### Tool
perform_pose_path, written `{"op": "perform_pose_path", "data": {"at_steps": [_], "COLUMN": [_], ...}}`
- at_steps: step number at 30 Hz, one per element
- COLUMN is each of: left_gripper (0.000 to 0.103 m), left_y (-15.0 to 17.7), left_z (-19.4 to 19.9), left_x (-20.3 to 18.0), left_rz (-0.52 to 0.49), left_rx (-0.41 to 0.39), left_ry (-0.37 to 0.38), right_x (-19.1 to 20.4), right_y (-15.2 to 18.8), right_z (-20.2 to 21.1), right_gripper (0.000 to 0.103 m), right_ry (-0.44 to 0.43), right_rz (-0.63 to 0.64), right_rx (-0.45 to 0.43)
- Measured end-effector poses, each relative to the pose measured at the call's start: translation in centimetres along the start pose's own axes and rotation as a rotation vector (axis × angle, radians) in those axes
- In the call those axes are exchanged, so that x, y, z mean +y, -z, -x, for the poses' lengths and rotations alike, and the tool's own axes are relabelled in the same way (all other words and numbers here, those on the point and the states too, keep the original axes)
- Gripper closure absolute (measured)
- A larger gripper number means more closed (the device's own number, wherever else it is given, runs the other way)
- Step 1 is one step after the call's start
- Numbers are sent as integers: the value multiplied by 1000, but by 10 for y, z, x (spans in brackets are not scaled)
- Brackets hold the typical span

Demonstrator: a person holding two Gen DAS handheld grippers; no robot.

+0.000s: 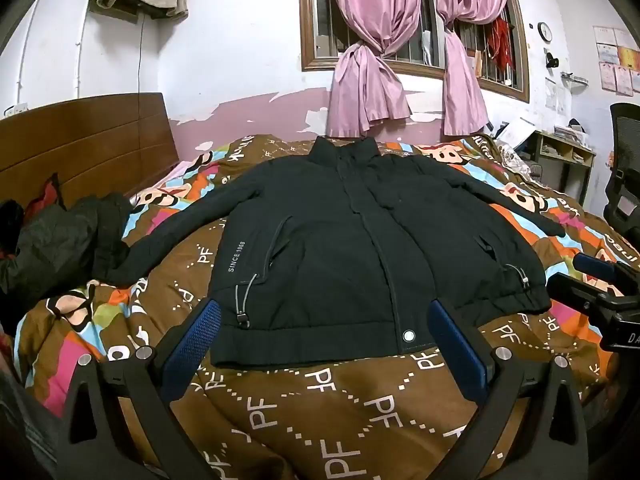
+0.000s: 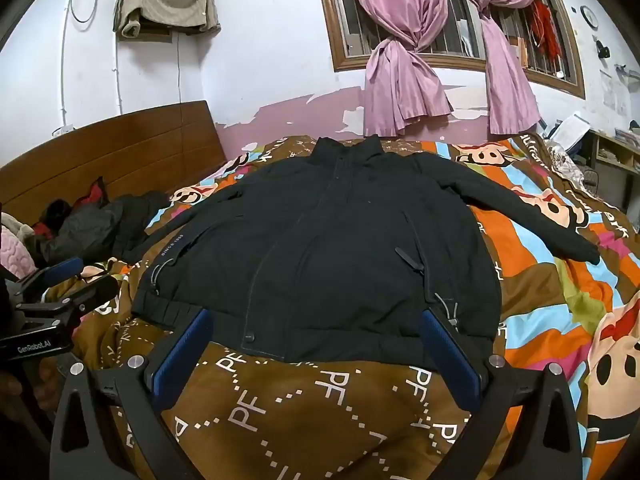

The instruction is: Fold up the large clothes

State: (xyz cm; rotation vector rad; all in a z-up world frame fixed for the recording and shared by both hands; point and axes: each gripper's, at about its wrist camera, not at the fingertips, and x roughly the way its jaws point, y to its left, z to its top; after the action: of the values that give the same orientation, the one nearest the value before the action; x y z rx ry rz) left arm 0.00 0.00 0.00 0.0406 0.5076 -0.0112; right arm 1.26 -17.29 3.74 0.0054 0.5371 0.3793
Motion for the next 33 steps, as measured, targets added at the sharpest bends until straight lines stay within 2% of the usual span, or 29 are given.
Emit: {"op": "perform_pose_path", "data": {"at_steps": [33], "left_gripper": [2], "left_y": [-1], "left_z": [0], "left_x": [-1], "left_rz": [-17], "left_rx": [-10], "left_ry": [-4], "right_x": [-6], "right_y": [2], "right_z": [1], "right_gripper": [0], "right_ry": [12], "right_rz": [-6], "right_rx": [9]}}
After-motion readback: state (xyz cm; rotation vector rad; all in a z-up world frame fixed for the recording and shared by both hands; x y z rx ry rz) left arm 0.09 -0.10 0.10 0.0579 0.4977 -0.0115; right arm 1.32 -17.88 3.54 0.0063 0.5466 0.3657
